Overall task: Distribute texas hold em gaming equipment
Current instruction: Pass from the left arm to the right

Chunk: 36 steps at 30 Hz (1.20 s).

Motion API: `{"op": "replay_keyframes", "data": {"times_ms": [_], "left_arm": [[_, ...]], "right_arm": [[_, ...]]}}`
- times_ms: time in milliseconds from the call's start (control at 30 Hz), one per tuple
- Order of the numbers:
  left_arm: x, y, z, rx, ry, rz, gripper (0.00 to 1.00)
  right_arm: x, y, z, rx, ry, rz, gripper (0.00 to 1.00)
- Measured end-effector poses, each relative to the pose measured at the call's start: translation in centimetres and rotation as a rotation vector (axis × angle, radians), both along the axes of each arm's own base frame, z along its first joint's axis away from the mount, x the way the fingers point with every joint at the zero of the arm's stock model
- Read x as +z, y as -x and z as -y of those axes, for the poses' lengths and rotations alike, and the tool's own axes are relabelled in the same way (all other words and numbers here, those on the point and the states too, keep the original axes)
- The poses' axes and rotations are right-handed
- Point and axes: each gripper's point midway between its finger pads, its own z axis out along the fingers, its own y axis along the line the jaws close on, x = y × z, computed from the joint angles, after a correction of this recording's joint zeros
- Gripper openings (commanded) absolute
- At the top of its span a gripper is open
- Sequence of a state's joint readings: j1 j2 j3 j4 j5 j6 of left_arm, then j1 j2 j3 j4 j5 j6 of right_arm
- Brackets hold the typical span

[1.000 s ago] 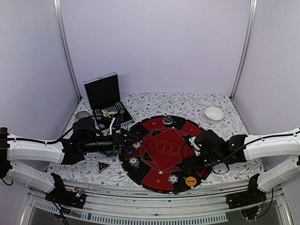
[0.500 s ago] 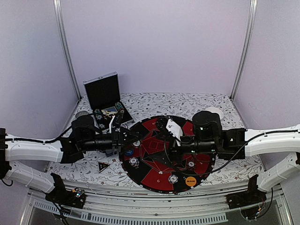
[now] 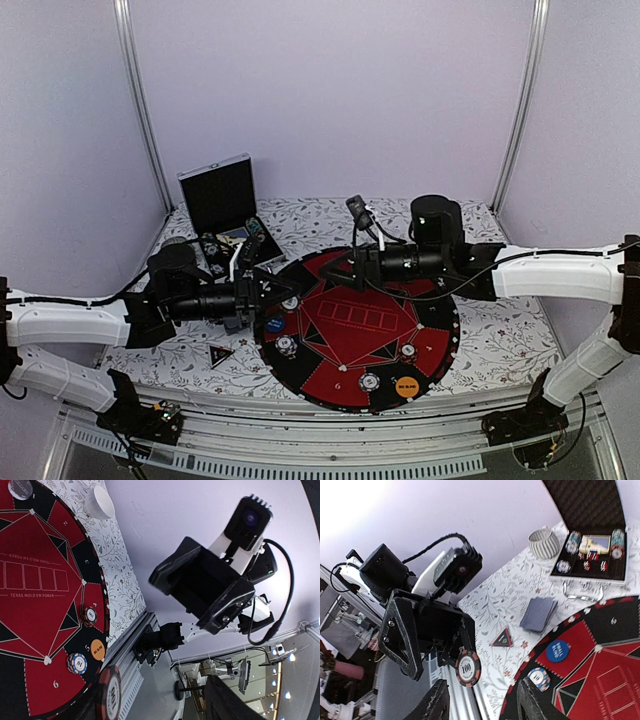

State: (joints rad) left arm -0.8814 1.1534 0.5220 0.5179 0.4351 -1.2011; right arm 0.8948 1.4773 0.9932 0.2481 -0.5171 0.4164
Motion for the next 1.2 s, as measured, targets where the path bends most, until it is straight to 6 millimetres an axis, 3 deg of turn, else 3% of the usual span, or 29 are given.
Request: {"op": "replay_keyframes", "data": {"times_ms": [233, 467, 667, 1067, 1200], "left_arm": [[0.0, 0.0, 0.0, -0.001, 0.000, 0.001, 0.65], [0.0, 0.0, 0.0, 0.000, 0.000, 0.001, 0.65], [0.0, 0.0, 0.0, 0.000, 0.000, 0.001, 0.65], [0.0, 0.0, 0.0, 0.002, -0.002, 0.001, 0.65], [-0.1, -0.1, 0.0, 0.001, -0.006, 0.014, 0.65]], "right_arm": [[-3.8, 1.2, -1.9, 0.034, 0.054, -0.255, 0.48], [-4.7, 2.1, -4.0, 0.094, 0.070, -0.328, 0.50], [-5.6, 2.6, -4.9, 0.126, 0.087, -0.355, 0.46], [-5.7, 3.5, -5.4, 0.165, 0.093, -0.376, 0.05], [-5.7, 3.6, -5.3, 0.166, 0.095, -0.400, 0.03]]}}
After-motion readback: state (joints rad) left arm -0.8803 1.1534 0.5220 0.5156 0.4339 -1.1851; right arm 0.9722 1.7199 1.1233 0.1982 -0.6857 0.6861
